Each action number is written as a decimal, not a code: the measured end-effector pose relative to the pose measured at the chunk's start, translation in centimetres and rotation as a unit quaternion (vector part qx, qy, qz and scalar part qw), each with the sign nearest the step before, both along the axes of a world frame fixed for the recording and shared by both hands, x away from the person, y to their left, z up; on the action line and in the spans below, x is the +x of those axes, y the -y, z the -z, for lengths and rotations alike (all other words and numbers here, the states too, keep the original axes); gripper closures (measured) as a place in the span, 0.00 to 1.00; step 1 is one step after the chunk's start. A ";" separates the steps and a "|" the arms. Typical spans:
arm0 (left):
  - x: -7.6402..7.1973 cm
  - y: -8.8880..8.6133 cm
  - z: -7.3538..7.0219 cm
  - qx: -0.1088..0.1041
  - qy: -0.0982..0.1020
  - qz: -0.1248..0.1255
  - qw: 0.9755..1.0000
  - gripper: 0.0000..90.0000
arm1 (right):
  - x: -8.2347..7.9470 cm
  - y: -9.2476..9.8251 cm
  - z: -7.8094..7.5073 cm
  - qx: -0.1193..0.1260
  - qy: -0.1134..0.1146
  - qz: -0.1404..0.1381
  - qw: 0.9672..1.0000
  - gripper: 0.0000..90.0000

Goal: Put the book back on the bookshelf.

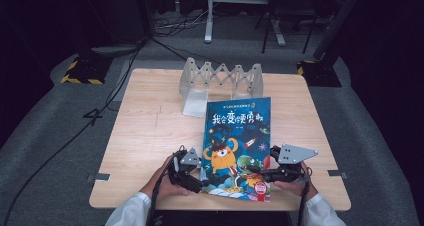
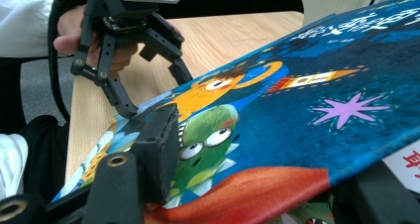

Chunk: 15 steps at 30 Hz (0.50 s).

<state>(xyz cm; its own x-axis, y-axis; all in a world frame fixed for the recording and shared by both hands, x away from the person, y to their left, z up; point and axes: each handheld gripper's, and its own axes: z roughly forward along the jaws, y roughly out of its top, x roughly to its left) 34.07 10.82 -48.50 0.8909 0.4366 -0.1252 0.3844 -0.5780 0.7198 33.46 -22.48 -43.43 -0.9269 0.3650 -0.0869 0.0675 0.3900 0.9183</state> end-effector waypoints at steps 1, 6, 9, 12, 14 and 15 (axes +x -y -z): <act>0.2 0.0 -0.1 -0.005 -0.002 -0.003 1.000 0.15 | 0.0 0.0 -0.1 -0.001 0.003 -0.001 1.000 0.49; 1.4 0.1 -0.1 -0.031 -0.011 0.003 0.999 0.11 | -0.3 0.0 -0.2 -0.001 0.015 -0.003 1.000 0.49; 2.2 0.2 0.0 -0.054 -0.020 0.006 0.998 0.08 | -0.3 -0.1 -0.2 -0.001 0.020 -0.006 1.000 0.49; 3.0 0.3 0.0 -0.073 -0.033 0.005 0.997 0.07 | -0.4 -0.1 -0.3 -0.002 0.026 -0.007 1.000 0.49; 3.3 0.2 -0.1 -0.086 -0.036 -0.001 0.996 0.09 | -0.4 -0.1 -0.3 -0.002 0.031 -0.004 1.000 0.49; 3.5 0.1 -0.1 -0.095 -0.040 -0.006 0.995 0.10 | -0.5 -0.1 -0.3 -0.001 0.034 -0.002 0.999 0.49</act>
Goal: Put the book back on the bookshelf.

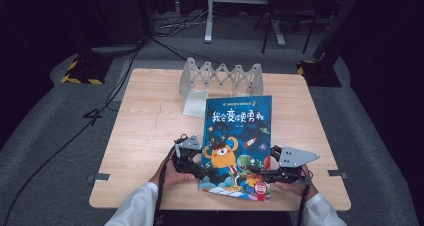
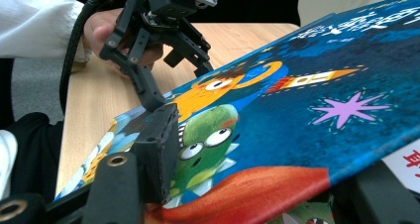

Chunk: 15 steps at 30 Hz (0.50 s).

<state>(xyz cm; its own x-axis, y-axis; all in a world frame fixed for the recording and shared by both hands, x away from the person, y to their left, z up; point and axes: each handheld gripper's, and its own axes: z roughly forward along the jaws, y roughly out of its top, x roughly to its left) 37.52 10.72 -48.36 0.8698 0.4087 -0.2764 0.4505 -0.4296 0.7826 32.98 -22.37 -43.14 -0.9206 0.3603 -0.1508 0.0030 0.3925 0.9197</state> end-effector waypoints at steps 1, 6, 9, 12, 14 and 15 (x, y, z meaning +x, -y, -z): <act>0.1 -0.1 0.0 -0.008 -0.002 -0.002 1.000 0.13 | 0.0 0.0 0.0 0.000 0.003 0.001 1.000 0.49; 0.4 -1.1 -0.1 -0.027 -0.006 -0.004 1.000 0.23 | 0.0 0.1 0.1 0.004 0.004 -0.003 1.000 0.50; 0.8 -1.1 -0.1 -0.033 -0.011 -0.003 0.999 0.24 | -0.1 -0.2 -0.1 0.001 0.005 -0.002 1.000 0.50; 1.2 -0.6 -0.2 -0.030 -0.016 0.009 0.999 0.15 | -0.2 -0.4 -0.1 0.000 0.008 -0.004 1.000 0.50; 1.5 -0.5 -0.1 -0.043 -0.024 0.008 0.999 0.14 | -0.3 -0.4 -0.1 0.000 0.008 -0.004 1.000 0.50; 1.6 -0.5 0.0 -0.049 -0.029 0.007 0.998 0.14 | -0.2 -0.4 -0.1 0.001 0.007 -0.004 1.000 0.50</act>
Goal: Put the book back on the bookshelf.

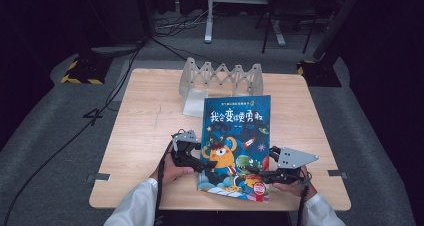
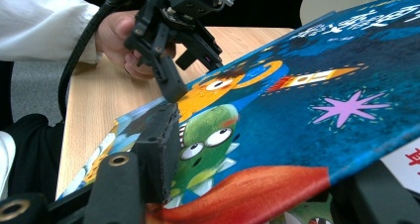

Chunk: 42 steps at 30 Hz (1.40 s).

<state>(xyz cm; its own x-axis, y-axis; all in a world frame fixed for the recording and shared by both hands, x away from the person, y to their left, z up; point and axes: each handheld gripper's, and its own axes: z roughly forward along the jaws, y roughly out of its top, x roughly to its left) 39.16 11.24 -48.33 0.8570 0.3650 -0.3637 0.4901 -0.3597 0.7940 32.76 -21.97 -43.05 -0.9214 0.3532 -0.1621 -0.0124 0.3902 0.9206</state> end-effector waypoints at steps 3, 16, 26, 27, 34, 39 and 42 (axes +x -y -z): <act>0.4 0.2 0.1 -0.013 -0.012 -0.001 1.000 0.13 | 0.1 0.0 0.0 0.001 -0.004 0.001 1.000 0.50; -2.3 -0.8 -3.0 -0.042 0.064 -0.020 0.997 0.26 | 0.4 1.2 0.3 -0.015 -0.021 -0.002 1.000 0.57; -4.6 -0.3 -4.6 -0.043 0.144 -0.025 0.988 0.41 | 0.9 2.3 1.2 -0.011 -0.041 0.036 0.998 0.58; -4.8 -0.2 -4.6 -0.040 0.150 -0.027 0.988 0.43 | 0.9 2.4 1.3 -0.009 -0.042 0.038 0.998 0.58; -5.2 1.1 -4.2 -0.013 0.172 -0.012 0.985 0.50 | 0.4 2.9 1.6 -0.002 -0.034 0.039 0.999 0.60; -5.2 1.5 -3.8 -0.006 0.173 -0.009 0.985 0.58 | 0.1 3.6 1.9 -0.001 -0.031 0.056 0.998 0.60; -5.5 1.9 -3.4 -0.001 0.177 0.004 0.984 0.62 | 0.1 4.2 2.4 0.000 -0.039 0.068 0.997 0.59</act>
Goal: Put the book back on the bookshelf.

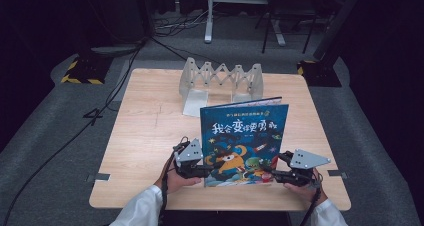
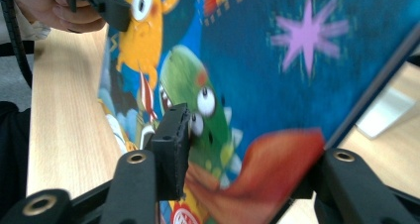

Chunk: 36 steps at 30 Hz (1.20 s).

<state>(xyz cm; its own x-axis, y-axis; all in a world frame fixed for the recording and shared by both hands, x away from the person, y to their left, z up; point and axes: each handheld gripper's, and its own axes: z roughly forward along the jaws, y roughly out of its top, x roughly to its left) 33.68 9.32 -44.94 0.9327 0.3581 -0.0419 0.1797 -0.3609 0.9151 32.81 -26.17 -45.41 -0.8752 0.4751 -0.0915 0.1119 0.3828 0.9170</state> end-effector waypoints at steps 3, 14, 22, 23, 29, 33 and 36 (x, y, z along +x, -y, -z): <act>-0.4 0.3 0.1 -0.004 0.006 0.007 1.000 0.65 | -0.2 0.5 0.2 0.003 -0.006 0.005 1.000 0.58; -1.3 0.9 -0.2 -0.015 0.030 0.016 0.999 0.76 | -1.3 1.9 0.9 -0.021 0.001 0.023 1.000 0.60; -1.4 1.8 -0.4 -0.020 0.042 0.028 0.999 0.86 | -1.2 4.0 0.3 -0.023 0.002 0.041 0.999 0.64; -1.5 1.9 -0.4 -0.020 0.039 0.029 0.999 0.87 | -1.2 4.1 0.3 -0.024 0.003 0.046 0.999 0.63; -1.5 2.2 -0.3 -0.021 0.046 0.032 0.998 0.92 | -1.1 5.4 -0.8 0.021 0.013 0.079 0.997 0.57; -1.2 2.4 -0.3 -0.022 0.048 0.030 0.998 0.92 | -0.4 5.1 -2.2 0.061 0.019 0.084 0.994 0.57; -1.1 2.4 -0.3 -0.024 0.046 0.028 0.998 0.92 | 0.5 4.0 -2.9 0.057 0.020 0.080 0.995 0.53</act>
